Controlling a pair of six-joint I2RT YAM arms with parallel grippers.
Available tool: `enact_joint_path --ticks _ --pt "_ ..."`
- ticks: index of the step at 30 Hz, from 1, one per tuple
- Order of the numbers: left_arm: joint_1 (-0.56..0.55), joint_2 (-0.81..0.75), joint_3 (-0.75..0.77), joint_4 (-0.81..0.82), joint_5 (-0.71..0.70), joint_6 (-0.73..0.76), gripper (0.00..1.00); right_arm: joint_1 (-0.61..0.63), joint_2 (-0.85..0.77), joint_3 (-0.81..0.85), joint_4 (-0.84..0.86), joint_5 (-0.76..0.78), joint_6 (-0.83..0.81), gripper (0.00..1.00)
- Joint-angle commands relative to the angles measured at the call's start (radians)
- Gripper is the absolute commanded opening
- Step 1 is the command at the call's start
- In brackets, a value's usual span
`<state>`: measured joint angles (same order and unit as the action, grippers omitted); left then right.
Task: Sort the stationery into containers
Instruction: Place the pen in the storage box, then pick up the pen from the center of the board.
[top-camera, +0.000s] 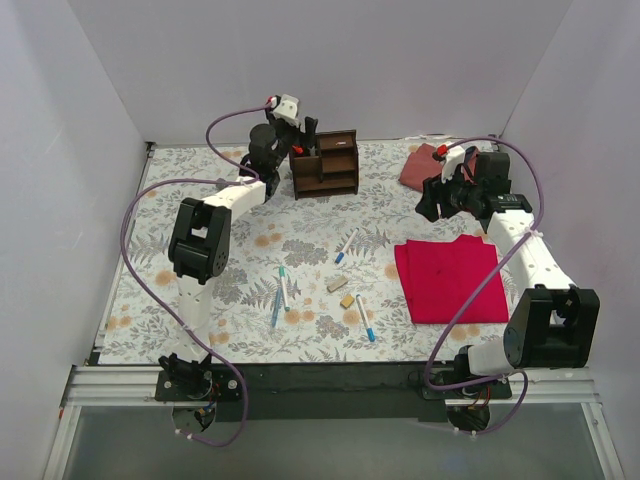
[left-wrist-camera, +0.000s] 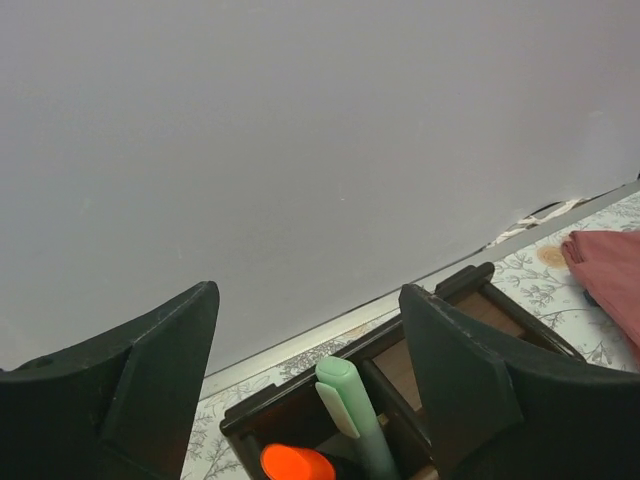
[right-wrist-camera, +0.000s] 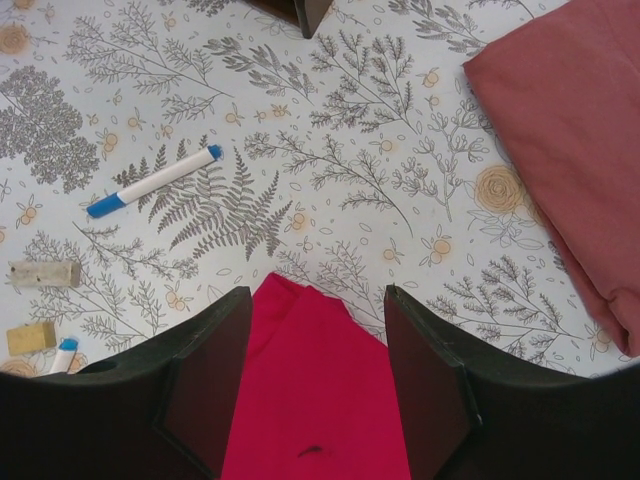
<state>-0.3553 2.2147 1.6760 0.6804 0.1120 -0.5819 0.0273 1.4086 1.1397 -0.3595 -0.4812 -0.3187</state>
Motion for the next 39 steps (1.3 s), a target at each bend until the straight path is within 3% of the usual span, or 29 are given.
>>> enact_joint_path --ticks 1,4,5,10,14,17,20,27,35,39 --pt "0.038 -0.127 0.045 -0.005 -0.055 0.048 0.74 -0.003 -0.031 -0.012 0.031 -0.019 -0.002 0.65" --pt "0.127 -0.142 0.121 -0.151 -0.149 0.015 0.77 -0.003 -0.033 -0.009 0.028 -0.022 -0.003 0.65" --pt "0.153 -0.138 0.143 -0.271 -0.159 0.004 0.78 -0.003 -0.036 -0.011 0.027 -0.025 -0.006 0.65" --pt "0.262 -0.110 0.197 -0.491 -0.146 0.004 0.80 -0.003 -0.013 -0.026 0.030 -0.069 -0.025 0.65" --pt "0.279 0.046 0.309 -0.669 -0.114 0.025 0.80 -0.004 0.030 -0.002 0.022 -0.086 -0.008 0.65" --pt "0.279 0.190 0.424 -0.725 -0.072 0.027 0.72 -0.003 0.064 0.041 -0.001 -0.089 -0.010 0.65" --pt "0.276 0.283 0.522 -0.707 -0.058 -0.001 0.69 -0.004 0.084 0.061 -0.021 -0.086 -0.022 0.65" --pt "0.269 0.300 0.493 -0.624 0.005 -0.065 0.68 -0.001 0.099 0.029 -0.013 -0.092 -0.010 0.65" --pt "0.268 0.224 0.368 -0.619 0.025 -0.122 0.68 0.002 0.180 0.077 -0.006 -0.117 0.010 0.64" --pt "0.266 0.061 0.200 -0.636 0.038 -0.159 0.69 0.002 0.225 0.124 0.011 -0.097 0.009 0.64"
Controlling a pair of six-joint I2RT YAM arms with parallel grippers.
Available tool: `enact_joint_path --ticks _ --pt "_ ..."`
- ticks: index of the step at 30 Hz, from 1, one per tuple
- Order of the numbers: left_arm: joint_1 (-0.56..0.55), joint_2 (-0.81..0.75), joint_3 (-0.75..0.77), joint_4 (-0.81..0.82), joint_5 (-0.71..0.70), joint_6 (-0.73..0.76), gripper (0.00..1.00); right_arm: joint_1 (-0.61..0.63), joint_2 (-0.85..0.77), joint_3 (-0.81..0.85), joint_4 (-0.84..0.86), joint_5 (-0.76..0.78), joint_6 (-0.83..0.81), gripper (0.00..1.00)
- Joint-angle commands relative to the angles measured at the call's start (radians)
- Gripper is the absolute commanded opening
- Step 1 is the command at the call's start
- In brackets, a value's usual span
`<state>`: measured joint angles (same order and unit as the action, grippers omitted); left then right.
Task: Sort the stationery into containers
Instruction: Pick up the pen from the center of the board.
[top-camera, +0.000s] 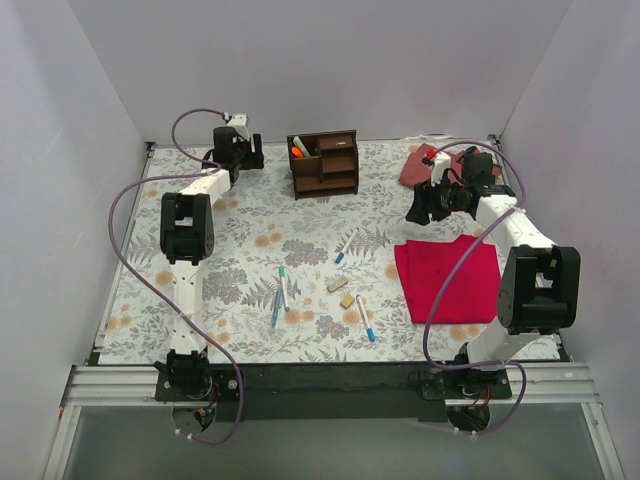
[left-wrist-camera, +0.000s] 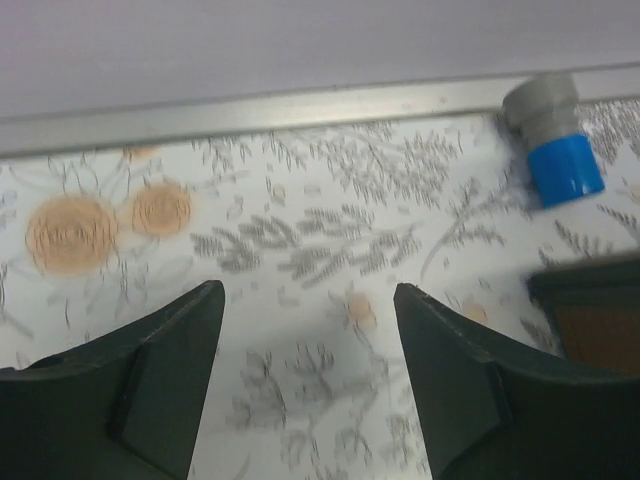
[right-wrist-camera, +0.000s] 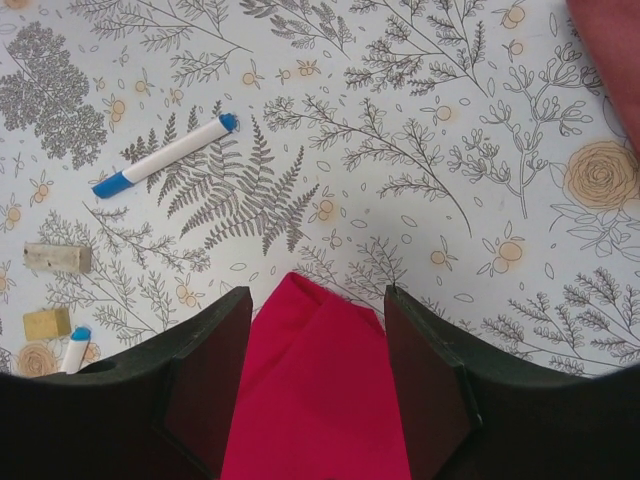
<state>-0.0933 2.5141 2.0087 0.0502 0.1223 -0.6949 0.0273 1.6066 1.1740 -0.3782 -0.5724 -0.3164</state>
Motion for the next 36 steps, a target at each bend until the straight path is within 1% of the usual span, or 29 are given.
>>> enact_joint_path --ticks 1,2,3,4,5,6,7,10,11,14,19,20,22,23,25,26,28,29,31,33,36 --pt "0.003 -0.276 -0.186 -0.007 0.033 -0.051 0.70 0.002 0.036 0.102 0.030 -0.004 0.007 0.64" --pt "0.003 -0.323 -0.233 -0.007 0.034 -0.067 0.71 0.002 0.055 0.116 0.033 -0.006 0.005 0.64" --pt "0.003 -0.365 -0.331 -0.007 0.037 -0.071 0.72 0.005 0.061 0.143 0.035 -0.006 0.007 0.64" --pt "0.003 -0.453 -0.378 -0.006 0.046 -0.072 0.78 0.008 0.065 0.156 0.036 -0.003 0.005 0.64" --pt "0.001 -0.493 -0.422 -0.006 0.046 -0.072 0.78 0.010 0.068 0.167 0.036 -0.001 0.000 0.64" --pt "0.000 -0.532 -0.508 -0.010 0.046 -0.078 0.79 0.013 0.070 0.174 0.038 0.009 -0.004 0.64" --pt "0.000 -0.608 -0.542 -0.013 0.065 -0.077 0.79 0.014 0.069 0.187 0.038 0.014 -0.015 0.64" --pt "-0.006 -0.701 -0.663 -0.026 0.097 -0.060 0.80 0.014 0.056 0.185 0.036 0.026 -0.038 0.64" --pt "-0.008 -0.742 -0.683 -0.033 0.127 -0.049 0.80 0.014 0.049 0.182 0.035 0.029 -0.042 0.64" --pt "-0.020 -0.793 -0.738 -0.032 0.143 -0.018 0.80 0.014 0.039 0.179 0.033 0.031 -0.053 0.64" --pt "-0.033 -0.790 -0.728 -0.044 0.155 -0.011 0.80 0.014 0.082 0.217 0.062 0.028 -0.032 0.64" --pt "-0.033 -0.781 -0.690 -0.109 0.160 -0.015 0.80 0.014 0.105 0.236 0.085 0.028 0.000 0.63" --pt "-0.033 -0.750 -0.647 -0.170 0.180 -0.034 0.80 0.016 0.133 0.251 0.101 0.000 0.017 0.63" --pt "-0.033 -0.735 -0.609 -0.228 0.181 -0.052 0.80 0.016 0.165 0.262 0.111 -0.038 0.013 0.63" --pt "-0.033 -0.693 -0.561 -0.313 0.180 -0.057 0.80 0.026 0.211 0.323 0.111 -0.049 -0.004 0.63" --pt "-0.033 -0.683 -0.545 -0.332 0.188 -0.034 0.80 0.028 0.264 0.352 0.111 -0.085 -0.009 0.63" --pt "-0.039 -0.670 -0.535 -0.372 0.209 0.032 0.80 0.028 0.312 0.443 0.075 -0.139 -0.088 0.63" --pt "-0.045 -0.670 -0.539 -0.381 0.194 0.052 0.80 0.031 0.349 0.469 0.056 -0.177 -0.113 0.63" --pt "-0.049 -0.673 -0.544 -0.424 0.183 0.095 0.80 0.037 0.371 0.518 0.015 -0.201 -0.156 0.63" --pt "-0.063 -0.682 -0.547 -0.449 0.181 0.161 0.81 0.040 0.372 0.512 0.012 -0.225 -0.159 0.63" --pt "-0.097 -0.709 -0.567 -0.466 0.166 0.242 0.81 0.063 0.345 0.463 0.001 -0.244 -0.219 0.63"
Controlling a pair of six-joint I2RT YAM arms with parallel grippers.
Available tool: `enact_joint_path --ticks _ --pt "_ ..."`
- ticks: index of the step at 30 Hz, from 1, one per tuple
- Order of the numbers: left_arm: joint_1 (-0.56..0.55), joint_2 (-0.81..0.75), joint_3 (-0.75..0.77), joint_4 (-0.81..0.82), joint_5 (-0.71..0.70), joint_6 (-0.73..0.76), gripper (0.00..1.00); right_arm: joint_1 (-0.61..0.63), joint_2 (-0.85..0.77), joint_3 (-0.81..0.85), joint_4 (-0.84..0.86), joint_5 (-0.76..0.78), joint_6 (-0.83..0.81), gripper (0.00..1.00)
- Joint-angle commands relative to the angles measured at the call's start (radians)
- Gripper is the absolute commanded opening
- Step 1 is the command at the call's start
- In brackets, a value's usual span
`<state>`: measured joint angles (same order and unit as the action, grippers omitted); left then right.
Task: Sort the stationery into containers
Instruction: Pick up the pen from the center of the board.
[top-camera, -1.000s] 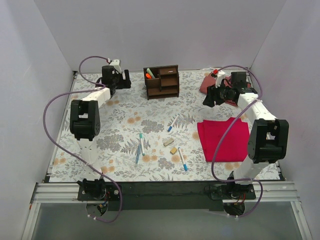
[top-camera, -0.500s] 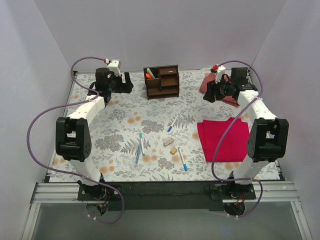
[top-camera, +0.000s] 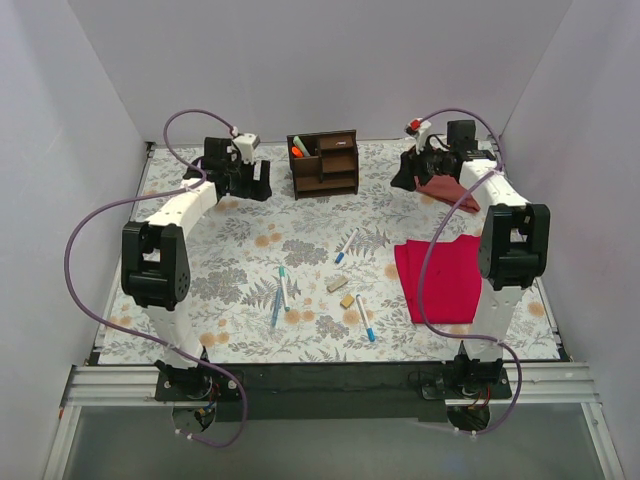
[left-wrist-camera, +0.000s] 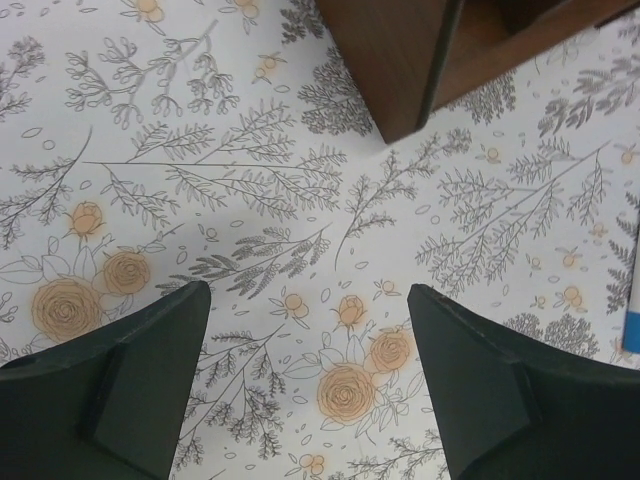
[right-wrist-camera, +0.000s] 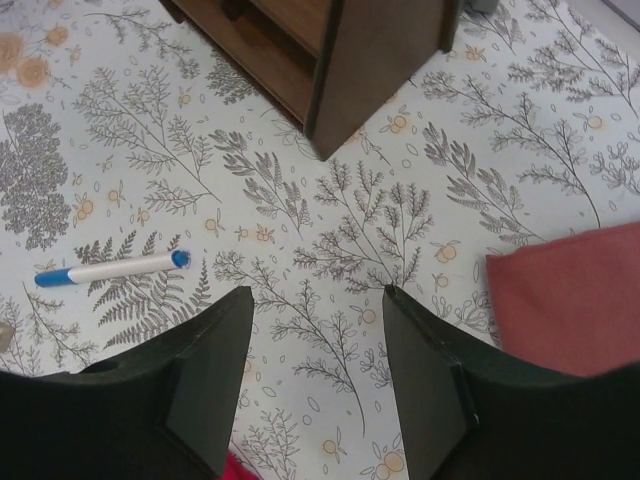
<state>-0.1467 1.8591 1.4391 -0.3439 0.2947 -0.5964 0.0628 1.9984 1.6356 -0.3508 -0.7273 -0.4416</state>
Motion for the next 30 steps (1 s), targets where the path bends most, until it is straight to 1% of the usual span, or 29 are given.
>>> enact_joint_path --ticks 1,5,8,10,12,13,17,19,23,30 --pt "-0.051 -0.058 -0.003 -0.079 -0.003 0.158 0.81 0.037 -0.055 -0.028 -0.045 -0.089 -0.162 0.63" --pt "-0.088 -0.067 -0.032 -0.115 0.014 0.178 0.81 0.071 -0.078 -0.057 -0.079 -0.066 -0.249 0.64" --pt "-0.111 -0.077 -0.052 -0.196 0.072 0.217 0.76 0.078 -0.090 -0.085 -0.085 -0.078 -0.259 0.63" --pt "-0.123 -0.089 -0.069 -0.259 0.054 0.240 0.74 0.078 -0.096 -0.109 -0.085 -0.084 -0.256 0.64" --pt "-0.136 -0.095 -0.086 -0.302 0.037 0.219 0.72 0.080 -0.105 -0.141 -0.086 -0.096 -0.244 0.63" --pt "-0.140 -0.094 -0.085 -0.363 0.034 0.211 0.71 0.078 -0.105 -0.148 -0.085 -0.101 -0.238 0.63" --pt "-0.201 -0.055 -0.052 -0.497 -0.035 0.176 0.70 0.083 -0.107 -0.161 -0.083 -0.112 -0.207 0.63" --pt "-0.212 -0.032 -0.023 -0.552 -0.052 0.141 0.67 0.083 -0.105 -0.161 -0.083 -0.110 -0.195 0.63" --pt "-0.221 0.015 0.000 -0.607 -0.035 0.067 0.63 0.083 -0.102 -0.151 -0.093 -0.113 -0.195 0.63" --pt "-0.266 0.017 -0.051 -0.589 -0.060 0.029 0.64 0.080 -0.113 -0.145 -0.117 -0.104 -0.256 0.63"
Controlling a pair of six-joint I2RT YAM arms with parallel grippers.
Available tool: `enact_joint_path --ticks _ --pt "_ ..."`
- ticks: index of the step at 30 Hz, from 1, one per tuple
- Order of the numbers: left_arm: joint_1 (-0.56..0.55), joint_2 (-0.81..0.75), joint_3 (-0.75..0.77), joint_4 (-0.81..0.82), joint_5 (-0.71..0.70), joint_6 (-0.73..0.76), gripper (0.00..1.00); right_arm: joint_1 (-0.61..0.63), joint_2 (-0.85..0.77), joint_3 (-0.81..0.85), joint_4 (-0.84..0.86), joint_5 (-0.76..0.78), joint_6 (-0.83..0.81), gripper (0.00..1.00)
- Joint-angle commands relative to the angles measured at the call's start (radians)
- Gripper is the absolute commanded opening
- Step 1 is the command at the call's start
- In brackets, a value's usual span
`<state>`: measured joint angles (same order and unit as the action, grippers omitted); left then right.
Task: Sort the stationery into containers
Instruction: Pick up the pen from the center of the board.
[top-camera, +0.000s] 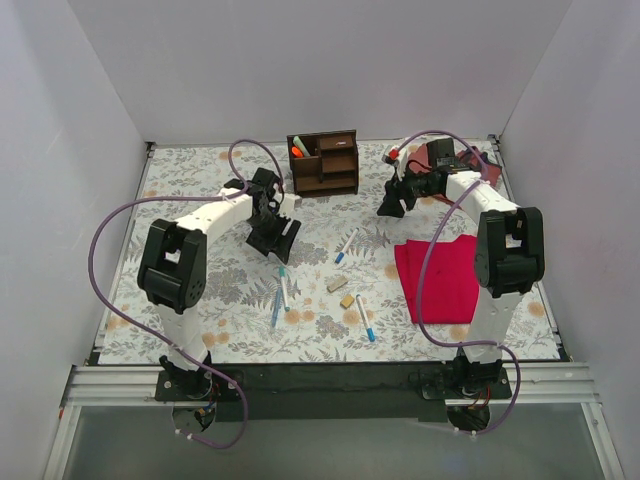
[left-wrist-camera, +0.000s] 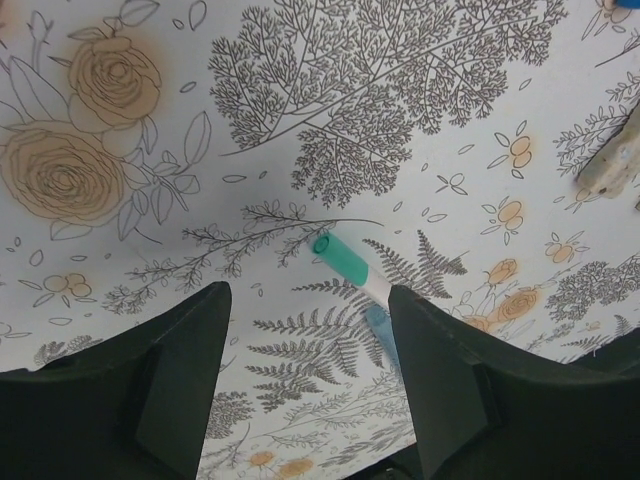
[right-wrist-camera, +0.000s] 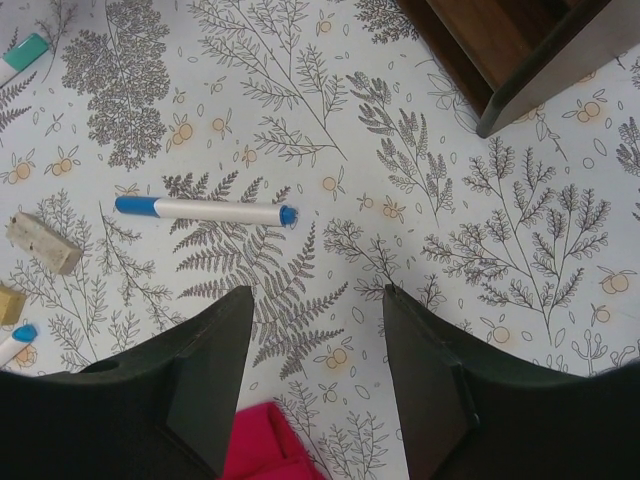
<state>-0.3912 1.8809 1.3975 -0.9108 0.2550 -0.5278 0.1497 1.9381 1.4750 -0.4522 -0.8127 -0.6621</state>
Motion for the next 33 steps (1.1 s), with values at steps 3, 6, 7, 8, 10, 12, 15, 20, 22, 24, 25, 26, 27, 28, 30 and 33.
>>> enact_joint_path --ticks 3,6,7,8,10,12,15,20,22,24,25,26,27,28,30,33 --pt "-0.026 0.012 -0.009 -0.026 -0.008 -0.054 0.59 -0.007 -0.065 0.001 -0.014 -0.022 -0.036 0.64" --pt "-0.034 0.011 -0.021 -0.033 0.004 -0.066 0.55 -0.009 -0.068 -0.012 -0.013 -0.026 -0.018 0.64" --pt "-0.035 0.011 -0.029 -0.033 0.007 -0.067 0.54 -0.007 -0.073 -0.016 -0.011 -0.026 -0.016 0.63" --pt "-0.035 0.011 -0.040 -0.031 0.007 -0.078 0.52 -0.009 -0.074 -0.022 -0.010 -0.028 -0.016 0.64" --pt "-0.040 0.020 -0.043 -0.026 0.000 -0.084 0.47 -0.009 -0.083 -0.038 -0.003 -0.026 -0.014 0.63" --pt "-0.043 0.027 -0.048 -0.022 -0.010 -0.093 0.44 -0.009 -0.090 -0.047 0.000 -0.023 -0.014 0.63" --pt "-0.049 0.041 -0.051 -0.016 -0.025 -0.109 0.43 -0.009 -0.094 -0.054 0.003 -0.020 -0.019 0.63" --pt "-0.064 0.070 -0.048 -0.010 -0.028 -0.112 0.37 -0.009 -0.097 -0.061 0.003 -0.013 -0.021 0.63" --pt "-0.070 0.080 -0.049 -0.003 -0.031 -0.115 0.32 -0.009 -0.103 -0.073 0.003 -0.011 -0.024 0.63" --pt "-0.075 0.093 -0.048 0.006 -0.037 -0.120 0.26 -0.007 -0.110 -0.079 0.003 -0.011 -0.030 0.63" --pt "-0.081 0.101 -0.042 0.007 -0.042 -0.121 0.24 -0.009 -0.110 -0.082 0.003 -0.008 -0.031 0.63" --pt "-0.083 0.106 -0.038 0.009 -0.043 -0.120 0.22 -0.007 -0.113 -0.085 0.001 -0.005 -0.033 0.63" --pt "-0.084 0.119 -0.034 0.012 -0.040 -0.118 0.17 -0.009 -0.117 -0.085 0.001 -0.005 -0.033 0.63" --pt "-0.086 0.127 -0.023 0.012 -0.039 -0.115 0.14 -0.009 -0.117 -0.085 0.000 0.000 -0.033 0.63" --pt "-0.086 0.139 0.014 0.003 -0.020 -0.101 0.00 -0.009 -0.117 -0.079 0.001 0.001 -0.034 0.63" --pt "-0.086 0.159 0.122 -0.046 0.016 -0.081 0.00 -0.012 -0.114 -0.056 -0.005 0.012 -0.031 0.63"
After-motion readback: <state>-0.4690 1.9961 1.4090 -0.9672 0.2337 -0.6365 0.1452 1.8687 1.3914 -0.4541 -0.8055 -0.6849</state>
